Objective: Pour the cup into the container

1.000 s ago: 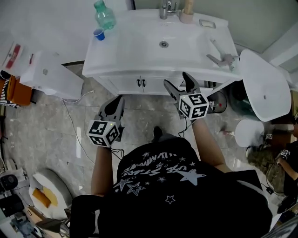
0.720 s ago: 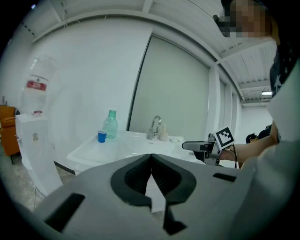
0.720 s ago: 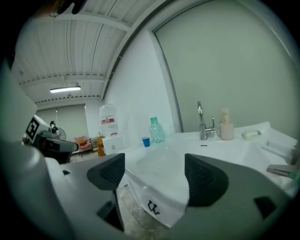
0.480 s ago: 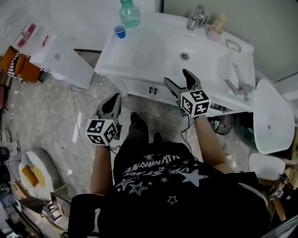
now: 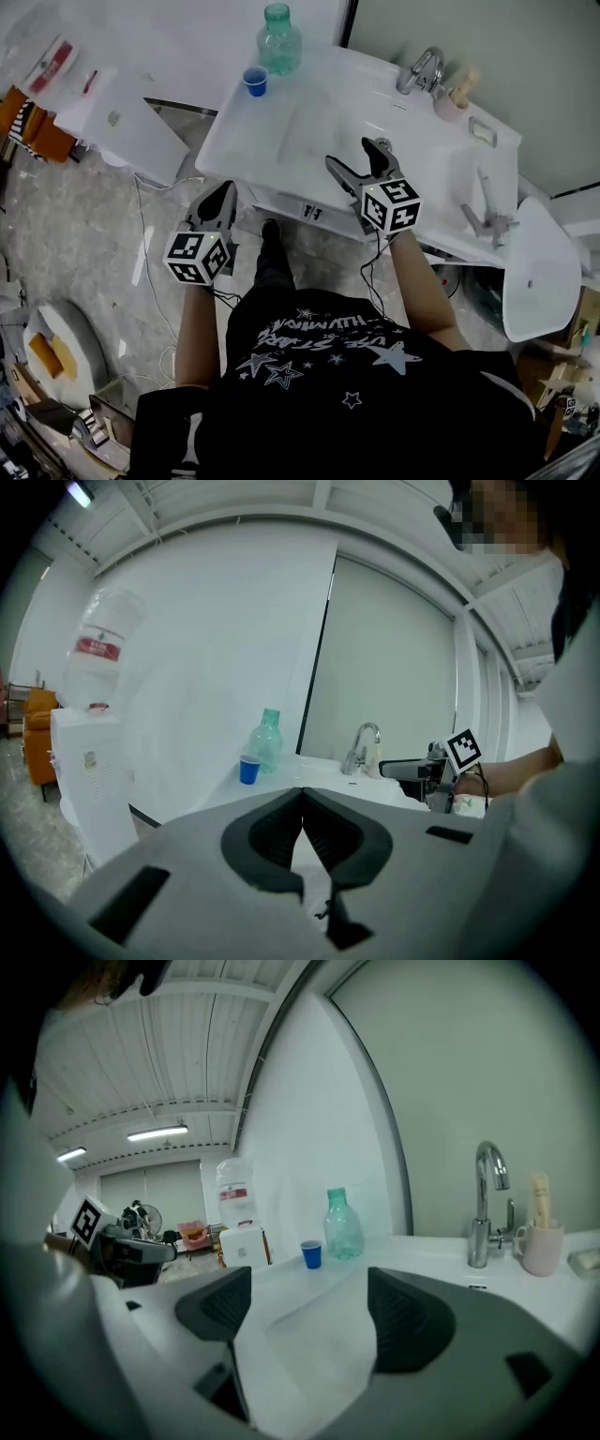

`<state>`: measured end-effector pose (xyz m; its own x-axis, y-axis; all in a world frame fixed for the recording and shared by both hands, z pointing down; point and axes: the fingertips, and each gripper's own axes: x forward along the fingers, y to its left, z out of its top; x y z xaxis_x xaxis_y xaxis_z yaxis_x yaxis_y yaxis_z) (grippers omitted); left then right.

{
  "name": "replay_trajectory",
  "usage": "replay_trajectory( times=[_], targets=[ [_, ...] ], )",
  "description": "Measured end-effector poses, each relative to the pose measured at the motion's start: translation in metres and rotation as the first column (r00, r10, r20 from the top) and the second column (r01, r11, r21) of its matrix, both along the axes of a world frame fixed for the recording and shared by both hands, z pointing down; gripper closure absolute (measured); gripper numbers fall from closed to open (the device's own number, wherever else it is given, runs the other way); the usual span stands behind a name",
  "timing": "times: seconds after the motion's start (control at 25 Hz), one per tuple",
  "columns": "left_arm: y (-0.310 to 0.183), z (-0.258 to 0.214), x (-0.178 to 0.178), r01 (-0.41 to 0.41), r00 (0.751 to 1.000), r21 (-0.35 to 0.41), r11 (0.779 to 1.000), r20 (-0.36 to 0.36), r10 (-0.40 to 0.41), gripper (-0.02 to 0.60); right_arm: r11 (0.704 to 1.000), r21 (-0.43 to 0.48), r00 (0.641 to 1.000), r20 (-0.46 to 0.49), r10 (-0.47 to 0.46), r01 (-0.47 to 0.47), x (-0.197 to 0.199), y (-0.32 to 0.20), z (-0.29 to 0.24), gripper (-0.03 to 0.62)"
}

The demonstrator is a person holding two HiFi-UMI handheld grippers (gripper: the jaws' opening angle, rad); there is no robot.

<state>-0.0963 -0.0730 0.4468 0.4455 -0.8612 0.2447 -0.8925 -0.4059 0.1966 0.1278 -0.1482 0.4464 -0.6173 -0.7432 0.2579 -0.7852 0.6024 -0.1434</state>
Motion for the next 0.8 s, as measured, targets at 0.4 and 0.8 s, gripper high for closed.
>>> replay_trajectory(
  times=[0.4, 0.8],
  targets=[
    [-0.111, 0.002, -0.037, -0.013, 1.0, 0.003, 1.0, 0.028, 0.013, 0.571, 0.997, -0.007, 0.996, -0.026, -0.08, 0.08, -0.057, -0.104, -0.002, 0.217],
    [-0.196, 0.005, -0.065, -0.022, 0.999, -0.023, 0.999, 0.025, 0.023, 0.571, 0.984, -0.004, 0.98, -0.094, -0.177, 0.178, -0.109, -0.182, 0.013, 0.237]
  ],
)
